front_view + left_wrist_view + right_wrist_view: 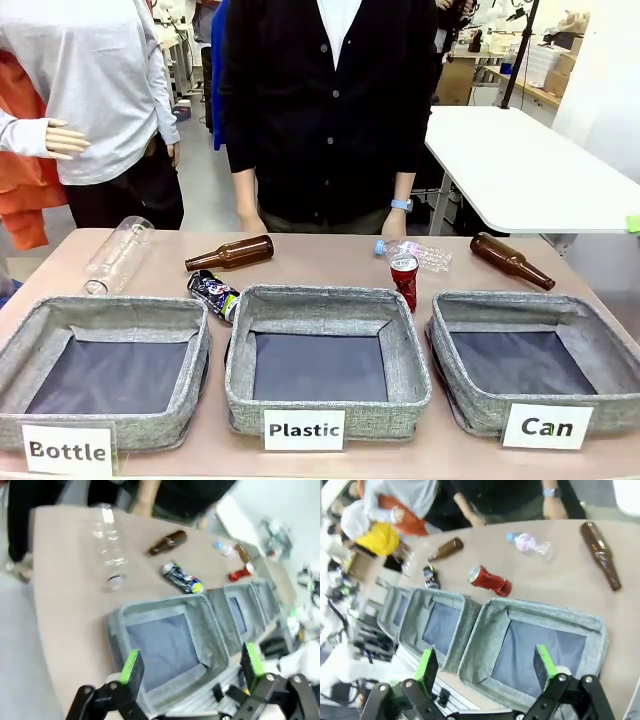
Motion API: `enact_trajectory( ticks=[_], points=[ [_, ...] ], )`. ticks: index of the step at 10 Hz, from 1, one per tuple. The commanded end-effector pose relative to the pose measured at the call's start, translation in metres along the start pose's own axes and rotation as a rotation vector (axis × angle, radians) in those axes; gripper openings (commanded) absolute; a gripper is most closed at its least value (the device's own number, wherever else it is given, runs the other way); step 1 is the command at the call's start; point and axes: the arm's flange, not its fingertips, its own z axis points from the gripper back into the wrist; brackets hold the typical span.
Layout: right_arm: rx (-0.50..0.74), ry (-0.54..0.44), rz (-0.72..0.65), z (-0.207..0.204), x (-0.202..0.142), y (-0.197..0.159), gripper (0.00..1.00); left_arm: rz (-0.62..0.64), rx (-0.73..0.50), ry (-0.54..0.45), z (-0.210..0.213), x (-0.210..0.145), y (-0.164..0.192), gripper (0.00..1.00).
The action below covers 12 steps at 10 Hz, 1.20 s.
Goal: Sort the can waste into the basket.
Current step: Pick up the can waste from the table and place it in the right Fabric basket.
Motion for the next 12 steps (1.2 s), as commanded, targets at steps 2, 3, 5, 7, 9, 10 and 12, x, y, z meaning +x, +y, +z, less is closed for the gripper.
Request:
enact_trajectory(
  ticks=[2,3,5,7,9,10,12],
  points=[
    [0.115,-0.176,-0.174,0.019,-0.051,-0.049,1.00,0.235,-0.105,-0.145,-0.020,-0.029,0.061,1.00],
    [0.126,-0.209,-0.235,0.024,-0.055,-0.064,1.00,0.225,-0.131,-0.144,-0.033,-0.034,0.059,1.00],
    [0.092,-0.172,-0.221,0.039,-0.035,-0.066,1.00,0.265,-0.081,-0.129,-0.001,-0.032,0.074,1.00],
    [0.092,-0.172,-0.221,0.039,-0.035,-0.066,1.00,0.265,-0.081,-0.129,-0.001,-0.032,0.074,1.00],
    [0.092,-0.172,-0.221,0.039,-0.035,-0.066,1.00,0.265,-0.081,-0.129,-0.001,-0.032,0.074,1.00],
    [0.092,-0.172,-0.221,0.039,-0.035,-0.066,1.00,0.265,-0.081,-0.129,-0.001,-0.032,0.074,1.00],
    [0.092,-0.172,-0.221,0.039,-0.035,-0.066,1.00,0.292,-0.072,-0.114,0.000,-0.036,0.073,1.00]
  ],
)
